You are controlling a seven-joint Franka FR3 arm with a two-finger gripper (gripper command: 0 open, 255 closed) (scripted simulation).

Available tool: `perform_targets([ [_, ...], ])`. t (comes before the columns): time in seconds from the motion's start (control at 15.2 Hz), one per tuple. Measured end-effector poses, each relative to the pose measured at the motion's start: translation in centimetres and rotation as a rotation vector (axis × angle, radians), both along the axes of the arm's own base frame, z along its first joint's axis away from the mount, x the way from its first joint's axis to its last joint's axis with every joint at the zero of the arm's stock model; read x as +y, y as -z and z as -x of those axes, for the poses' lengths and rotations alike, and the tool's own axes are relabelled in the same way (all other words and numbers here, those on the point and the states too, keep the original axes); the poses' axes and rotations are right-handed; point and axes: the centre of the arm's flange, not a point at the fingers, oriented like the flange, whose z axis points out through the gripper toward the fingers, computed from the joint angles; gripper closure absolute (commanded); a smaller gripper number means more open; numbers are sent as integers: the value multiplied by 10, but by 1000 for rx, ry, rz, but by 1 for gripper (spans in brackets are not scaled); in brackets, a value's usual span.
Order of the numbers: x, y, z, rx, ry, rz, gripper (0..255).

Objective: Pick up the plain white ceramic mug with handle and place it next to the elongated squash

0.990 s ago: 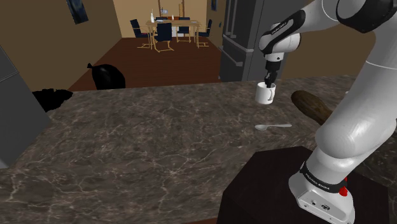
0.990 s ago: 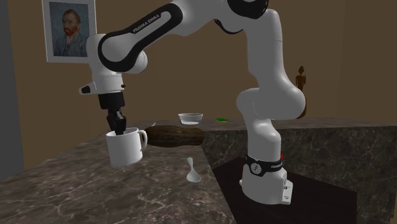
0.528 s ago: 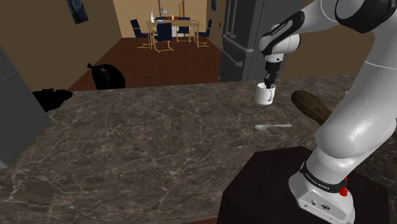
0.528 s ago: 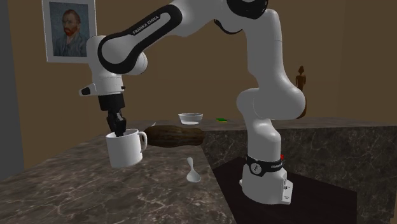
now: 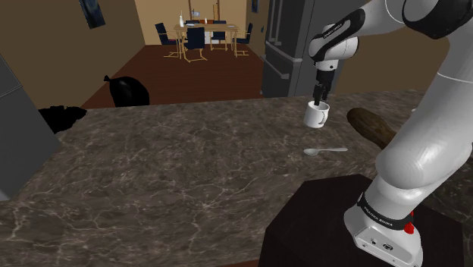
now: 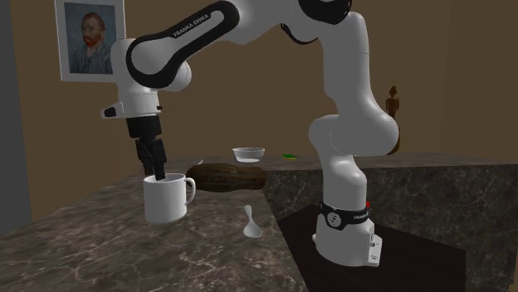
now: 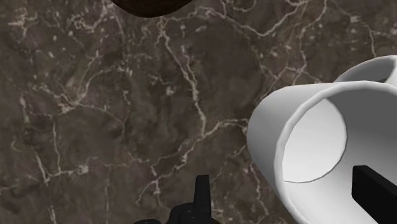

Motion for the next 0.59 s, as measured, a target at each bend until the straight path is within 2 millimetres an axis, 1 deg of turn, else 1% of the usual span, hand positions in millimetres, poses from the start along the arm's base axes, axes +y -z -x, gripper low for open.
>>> perform_targets([
  [0.13, -3, -21, -2, 0, 0, 0, 0],
  [0.26, -3, -30, -2, 0, 0, 0, 0],
  [0.59, -3, -33, -3, 1, 0, -1, 0],
])
